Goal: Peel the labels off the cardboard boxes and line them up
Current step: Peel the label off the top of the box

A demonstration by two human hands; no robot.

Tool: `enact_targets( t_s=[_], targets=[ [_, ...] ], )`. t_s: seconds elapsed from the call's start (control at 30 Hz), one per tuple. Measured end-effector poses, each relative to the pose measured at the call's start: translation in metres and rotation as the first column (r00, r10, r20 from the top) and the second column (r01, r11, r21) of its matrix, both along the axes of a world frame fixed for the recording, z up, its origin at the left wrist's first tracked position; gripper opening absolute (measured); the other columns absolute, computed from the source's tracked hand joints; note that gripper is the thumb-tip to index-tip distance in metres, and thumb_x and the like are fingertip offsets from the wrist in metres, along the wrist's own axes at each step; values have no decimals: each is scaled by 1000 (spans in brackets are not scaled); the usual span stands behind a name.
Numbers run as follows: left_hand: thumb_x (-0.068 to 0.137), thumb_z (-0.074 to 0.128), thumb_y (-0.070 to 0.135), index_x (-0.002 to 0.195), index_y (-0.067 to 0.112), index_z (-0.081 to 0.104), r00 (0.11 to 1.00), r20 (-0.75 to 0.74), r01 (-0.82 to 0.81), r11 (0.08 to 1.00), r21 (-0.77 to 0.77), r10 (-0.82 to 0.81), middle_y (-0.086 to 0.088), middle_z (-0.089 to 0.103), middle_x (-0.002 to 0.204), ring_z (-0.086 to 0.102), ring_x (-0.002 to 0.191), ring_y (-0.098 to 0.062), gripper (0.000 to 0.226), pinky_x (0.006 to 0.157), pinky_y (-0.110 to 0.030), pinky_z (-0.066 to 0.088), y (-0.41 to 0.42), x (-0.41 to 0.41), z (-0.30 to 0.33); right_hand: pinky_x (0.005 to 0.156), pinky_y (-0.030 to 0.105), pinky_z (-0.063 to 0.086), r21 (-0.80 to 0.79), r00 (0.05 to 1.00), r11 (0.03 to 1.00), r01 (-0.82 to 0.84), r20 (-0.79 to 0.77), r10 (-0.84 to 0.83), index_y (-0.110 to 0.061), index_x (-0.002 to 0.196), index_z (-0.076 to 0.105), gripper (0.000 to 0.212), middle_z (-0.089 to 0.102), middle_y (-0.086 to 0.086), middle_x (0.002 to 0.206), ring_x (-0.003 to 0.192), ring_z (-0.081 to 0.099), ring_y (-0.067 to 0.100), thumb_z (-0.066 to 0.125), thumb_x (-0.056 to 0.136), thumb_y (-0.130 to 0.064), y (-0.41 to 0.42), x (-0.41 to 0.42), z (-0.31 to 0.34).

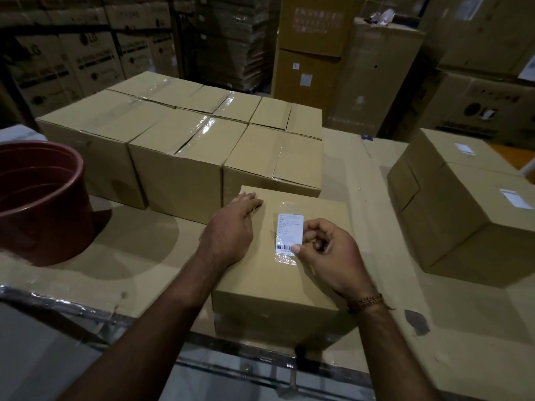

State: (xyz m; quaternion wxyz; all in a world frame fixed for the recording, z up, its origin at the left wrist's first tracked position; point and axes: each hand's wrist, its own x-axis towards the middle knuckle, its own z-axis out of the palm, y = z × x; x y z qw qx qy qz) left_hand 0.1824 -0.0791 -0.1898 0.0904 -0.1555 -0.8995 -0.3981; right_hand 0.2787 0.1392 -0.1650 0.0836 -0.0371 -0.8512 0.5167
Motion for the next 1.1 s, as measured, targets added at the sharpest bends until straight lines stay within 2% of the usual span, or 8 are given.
enact_targets(
  t_s=[0.1, 0.17, 0.33, 0.37, 0.47, 0.73, 0.97, 1.1],
  targets=[
    [106, 44, 10, 144, 28, 62, 1000, -2, 0, 1000, -4, 0, 11, 49, 159, 32, 152, -3, 45, 125, -37, 32, 0, -1, -1, 88, 50, 62, 7, 999, 1000, -29, 19, 29, -33, 120, 70, 38, 80, -17, 101, 92, 72, 15, 87, 89, -21, 1, 2, 2],
    [105, 44, 8, 143, 27, 63, 1000, -4, 6, 1000, -6, -6, 10, 50, 158, 31, 152, -3, 46, 125, -36, 31, 0, -2, -2, 88, 48, 62, -11, 999, 999, -44, 32, 44, -30, 123, 71, 43, 80, -15, 101, 86, 67, 7, 89, 86, -20, 2, 2, 4],
    [106, 44, 8, 143, 26, 63, 1000, -10, 9, 1000, -7, -9, 9, 50, 158, 32, 153, -4, 46, 125, -39, 32, 0, -2, -1, 76, 30, 55, 3, 998, 999, -48, 36, 48, -27, 126, 70, 53, 81, -13, 99, 78, 63, -4, 94, 80, -18, 4, 4, 6],
    [106, 44, 9, 144, 26, 62, 1000, -5, 8, 1000, -10, -8, 9, 50, 158, 32, 153, -4, 45, 125, -39, 32, 0, -2, -1, 78, 30, 58, 9, 998, 999, -46, 39, 45, -29, 126, 70, 53, 81, -13, 101, 84, 67, -3, 95, 80, -20, 3, 4, 6],
    [106, 44, 10, 144, 26, 62, 1000, -5, 9, 1000, -11, -9, 10, 50, 158, 31, 153, -4, 45, 125, -39, 32, 0, -1, 0, 88, 42, 64, 18, 998, 999, -34, 53, 33, -32, 122, 70, 50, 80, -13, 104, 98, 74, 8, 95, 80, -22, 3, 3, 6],
    [107, 44, 12, 144, 28, 62, 1000, 3, 5, 1000, -9, -5, 11, 49, 159, 30, 153, -3, 44, 125, -42, 33, -1, 0, 1, 89, 42, 64, 19, 996, 999, -47, 75, 45, -30, 123, 68, 48, 81, -9, 104, 99, 75, 10, 93, 83, -23, 4, 2, 4],
    [104, 44, 9, 143, 29, 62, 1000, -1, -3, 1000, -21, 3, 12, 49, 158, 31, 153, -3, 47, 124, -44, 34, 0, -2, -2, 93, 50, 63, -33, 994, 997, -63, 88, 66, -29, 127, 65, 50, 82, -6, 103, 100, 78, 13, 91, 85, -20, 5, 3, 5],
    [104, 45, 8, 143, 28, 62, 1000, -5, -1, 1000, -23, 1, 11, 49, 158, 32, 153, -4, 48, 124, -44, 34, 0, -3, -2, 94, 49, 63, -37, 993, 997, -69, 93, 72, -29, 127, 65, 50, 82, -6, 104, 101, 78, 13, 90, 86, -20, 5, 3, 6]
  ],
)
